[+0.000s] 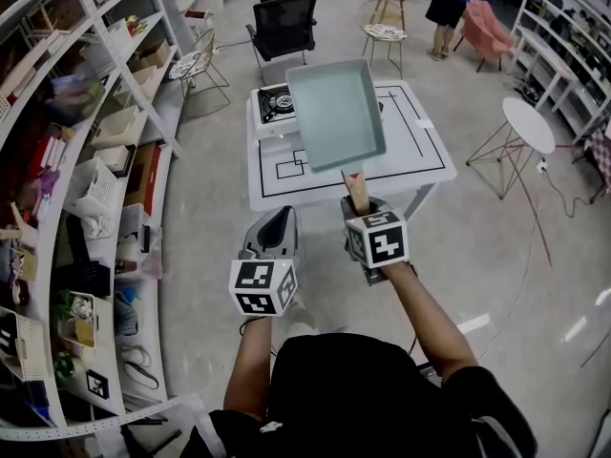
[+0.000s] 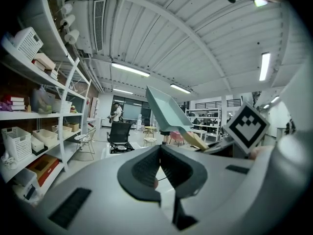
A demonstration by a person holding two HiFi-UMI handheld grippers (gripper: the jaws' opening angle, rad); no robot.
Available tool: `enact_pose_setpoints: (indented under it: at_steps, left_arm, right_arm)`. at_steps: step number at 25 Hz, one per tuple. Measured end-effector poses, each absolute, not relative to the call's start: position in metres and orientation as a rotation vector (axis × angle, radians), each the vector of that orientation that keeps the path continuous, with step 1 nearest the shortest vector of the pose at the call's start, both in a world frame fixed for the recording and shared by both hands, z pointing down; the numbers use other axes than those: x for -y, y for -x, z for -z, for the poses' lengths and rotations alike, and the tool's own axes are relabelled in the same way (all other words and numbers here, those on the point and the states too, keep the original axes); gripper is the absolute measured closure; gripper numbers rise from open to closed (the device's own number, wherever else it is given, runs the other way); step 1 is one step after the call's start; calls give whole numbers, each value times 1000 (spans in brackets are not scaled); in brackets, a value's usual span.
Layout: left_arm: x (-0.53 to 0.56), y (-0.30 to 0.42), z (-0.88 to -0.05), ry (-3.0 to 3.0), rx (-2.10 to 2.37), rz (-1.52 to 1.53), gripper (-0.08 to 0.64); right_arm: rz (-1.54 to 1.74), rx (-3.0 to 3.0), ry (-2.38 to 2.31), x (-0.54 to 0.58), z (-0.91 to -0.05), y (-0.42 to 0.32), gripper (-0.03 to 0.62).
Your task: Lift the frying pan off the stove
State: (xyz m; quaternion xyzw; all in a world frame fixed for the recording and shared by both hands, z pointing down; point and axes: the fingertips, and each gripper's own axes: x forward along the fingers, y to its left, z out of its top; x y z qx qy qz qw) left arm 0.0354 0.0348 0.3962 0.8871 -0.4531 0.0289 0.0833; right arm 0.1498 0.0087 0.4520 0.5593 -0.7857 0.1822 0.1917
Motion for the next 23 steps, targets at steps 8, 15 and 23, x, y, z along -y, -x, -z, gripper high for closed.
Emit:
enact_pose_setpoints:
  at_steps: [8, 15, 23]
  left_arm:
    - [-45, -29, -396, -2645, 1366, -88, 548]
    - [-50, -24, -398, -2636, 1379, -88, 548]
    - [-48, -15, -402, -2626, 1408, -108, 548]
  right_arm:
    - [-509, 2211, -1547, -20, -453, -142, 572]
    - [-504, 2211, -1527, -24, -456, -136, 572]
    - [-513, 2208, -1507, -25, -458, -131, 572]
